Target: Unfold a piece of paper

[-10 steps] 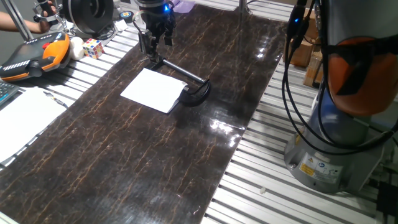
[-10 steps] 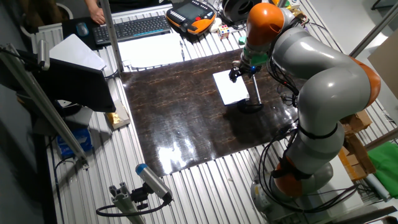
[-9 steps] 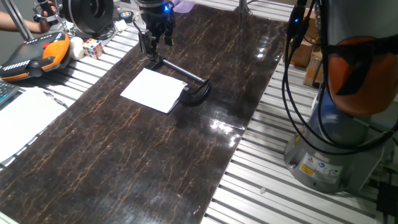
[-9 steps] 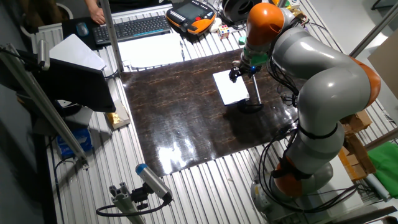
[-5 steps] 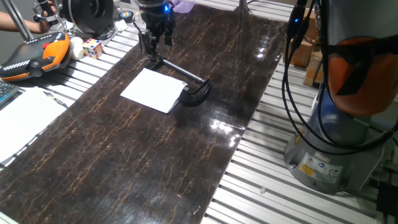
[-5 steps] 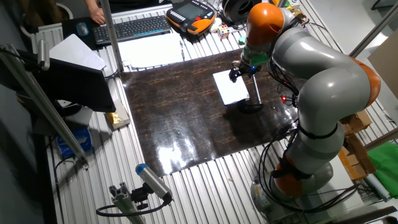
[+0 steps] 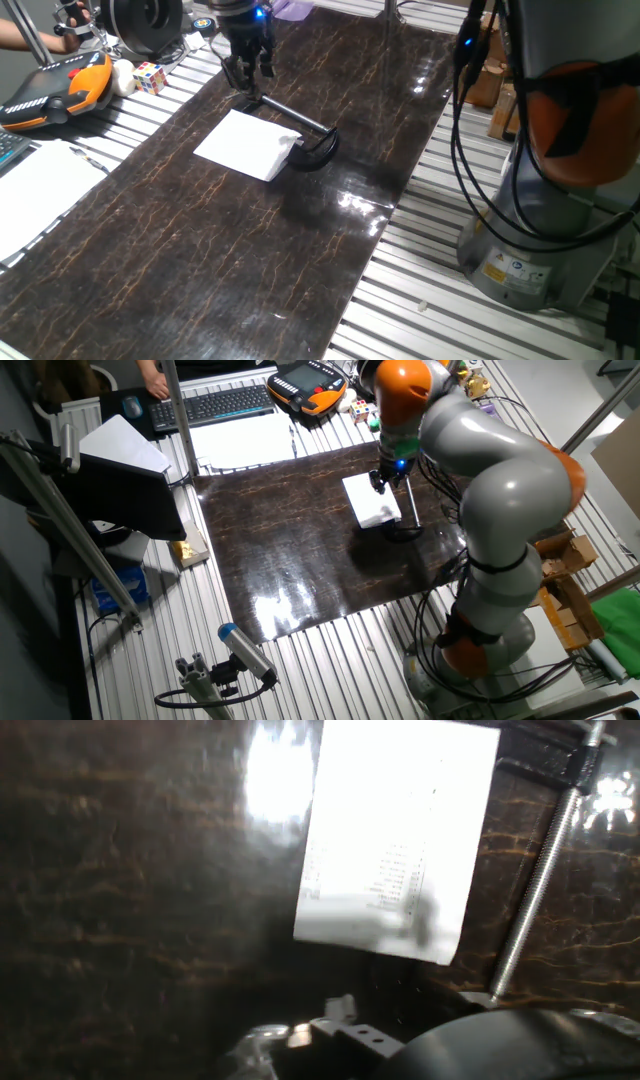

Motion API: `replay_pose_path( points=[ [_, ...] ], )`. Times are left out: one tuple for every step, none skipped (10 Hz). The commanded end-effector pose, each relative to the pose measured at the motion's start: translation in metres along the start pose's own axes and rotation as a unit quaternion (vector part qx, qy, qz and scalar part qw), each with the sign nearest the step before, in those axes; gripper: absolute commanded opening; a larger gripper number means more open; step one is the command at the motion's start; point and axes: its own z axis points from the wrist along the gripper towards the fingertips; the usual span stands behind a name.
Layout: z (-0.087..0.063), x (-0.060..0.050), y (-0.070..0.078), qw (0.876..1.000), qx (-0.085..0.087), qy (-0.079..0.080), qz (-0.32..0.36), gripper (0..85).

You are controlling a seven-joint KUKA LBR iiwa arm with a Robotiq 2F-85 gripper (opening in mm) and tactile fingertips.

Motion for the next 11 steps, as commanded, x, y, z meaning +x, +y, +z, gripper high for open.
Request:
replay_pose_path(
  points=[
    [0.0,0.0,0.0,0.999,0.0,0.033,-0.004,1.3],
    [-0.0001,0.0,0.0,0.999,0.0,0.033,-0.004,1.3],
    [0.0,0.0,0.0,0.999,0.0,0.033,-0.004,1.3],
    [0.0,0.0,0.0,0.999,0.0,0.033,-0.004,1.3],
    [0.0,0.0,0.0,0.999,0.0,0.033,-0.004,1.3],
    [0.0,0.0,0.0,0.999,0.0,0.033,-0.004,1.3],
    [0.0,0.0001,-0.0001,0.999,-0.001,0.033,-0.005,1.3],
    [0.0,0.0,-0.0001,0.999,-0.001,0.033,-0.005,1.3],
    [0.0,0.0,0.0,0.999,-0.001,0.034,-0.004,1.3],
    [0.0,0.0,0.0,0.999,-0.002,0.034,-0.007,1.3],
    [0.0,0.0,0.0,1.0,-0.014,0.027,-0.006,1.3]
  ],
)
